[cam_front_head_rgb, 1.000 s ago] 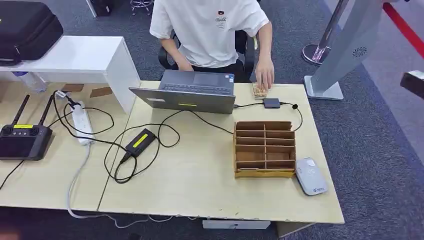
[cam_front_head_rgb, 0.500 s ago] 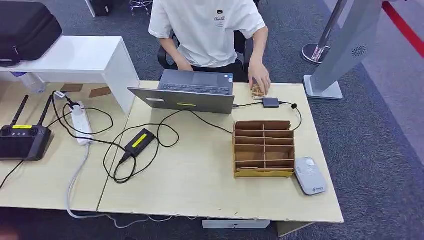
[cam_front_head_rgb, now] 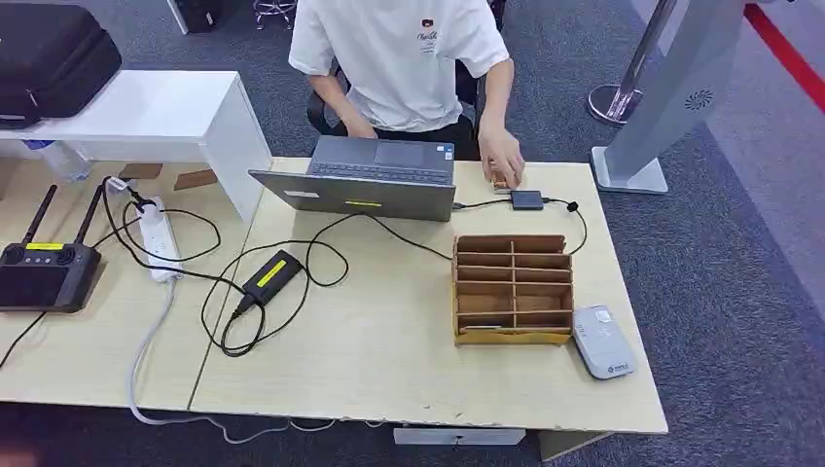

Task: Pass the card to the sensor for recognition and then transmit it.

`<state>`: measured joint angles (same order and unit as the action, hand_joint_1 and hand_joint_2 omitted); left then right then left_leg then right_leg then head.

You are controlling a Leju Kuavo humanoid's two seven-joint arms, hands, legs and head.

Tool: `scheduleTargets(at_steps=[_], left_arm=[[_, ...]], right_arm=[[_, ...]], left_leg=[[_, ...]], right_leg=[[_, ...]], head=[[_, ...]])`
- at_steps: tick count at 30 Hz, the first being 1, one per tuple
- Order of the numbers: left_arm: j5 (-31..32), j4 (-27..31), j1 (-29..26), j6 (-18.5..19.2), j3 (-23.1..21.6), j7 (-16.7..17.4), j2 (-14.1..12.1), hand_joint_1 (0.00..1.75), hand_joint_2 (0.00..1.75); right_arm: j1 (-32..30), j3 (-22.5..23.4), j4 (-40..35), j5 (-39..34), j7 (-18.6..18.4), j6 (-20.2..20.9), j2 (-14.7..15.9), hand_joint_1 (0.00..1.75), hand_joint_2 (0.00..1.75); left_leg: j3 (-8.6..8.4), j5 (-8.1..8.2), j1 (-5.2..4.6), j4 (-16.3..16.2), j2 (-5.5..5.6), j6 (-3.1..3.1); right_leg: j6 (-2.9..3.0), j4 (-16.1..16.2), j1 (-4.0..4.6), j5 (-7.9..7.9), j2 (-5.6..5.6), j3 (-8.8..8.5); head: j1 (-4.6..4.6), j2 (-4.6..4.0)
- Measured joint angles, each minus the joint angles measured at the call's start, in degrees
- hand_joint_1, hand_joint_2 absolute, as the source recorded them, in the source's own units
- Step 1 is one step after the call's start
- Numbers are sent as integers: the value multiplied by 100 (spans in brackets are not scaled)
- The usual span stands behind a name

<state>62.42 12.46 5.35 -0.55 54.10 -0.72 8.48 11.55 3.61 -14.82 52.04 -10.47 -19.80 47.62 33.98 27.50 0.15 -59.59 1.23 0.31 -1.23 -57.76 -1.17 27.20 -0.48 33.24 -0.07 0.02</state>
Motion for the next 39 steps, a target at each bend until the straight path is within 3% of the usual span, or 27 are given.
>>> scheduleTargets(at_steps=[9, 23, 24, 32, 33, 39], left_arm=[[44, 0, 0, -42, 46, 2, 2, 0, 175], [101, 0, -9, -131, 63, 151, 13, 0, 175], [101, 0, -11, -129, 77, 182, 13, 0, 0], [164, 0, -15, -205, 109, 330, 15, 0, 0], [164, 0, -15, -223, 114, 345, 20, 0, 175], [170, 0, -15, -295, 184, 426, 48, 0, 175]], right_arm=[[-338, 385, 55, -94, 55, -44, -527, 0, 175], [-732, 1191, 166, -577, 404, -125, -1743, 0, 175], [-744, 1252, 175, -579, 420, -127, -1849, 0, 175], [-820, 1499, 240, -555, 413, -29, -2609, 0, 175], [-832, 1534, 251, -531, 413, -2, -2727, 0, 175], [-886, 1576, 291, -439, 337, 64, -3305, 0, 175]], left_leg=[[-2, 0, -1, 0, -3, 0], [-5, 0, 3, 3, -12, -1], [-6, 0, 5, 3, -17, -1], [-8, 0, 5, 3, -24, -1], [-8, 0, 7, 3, -24, -1], [-8, 0, 7, 4, -26, -1]], right_leg=[[0, 0, -2, 0, 1, 0], [3, -1, 3, 2, 9, 0], [3, -1, 5, 2, 12, 0], [3, -2, 5, 2, 16, 0], [3, -2, 6, 2, 16, -1], [4, -3, 6, 2, 19, 0]], head=[[2, 0], [0, 0], [2, 0], [0, 0], [9, 0], [4, 0]])
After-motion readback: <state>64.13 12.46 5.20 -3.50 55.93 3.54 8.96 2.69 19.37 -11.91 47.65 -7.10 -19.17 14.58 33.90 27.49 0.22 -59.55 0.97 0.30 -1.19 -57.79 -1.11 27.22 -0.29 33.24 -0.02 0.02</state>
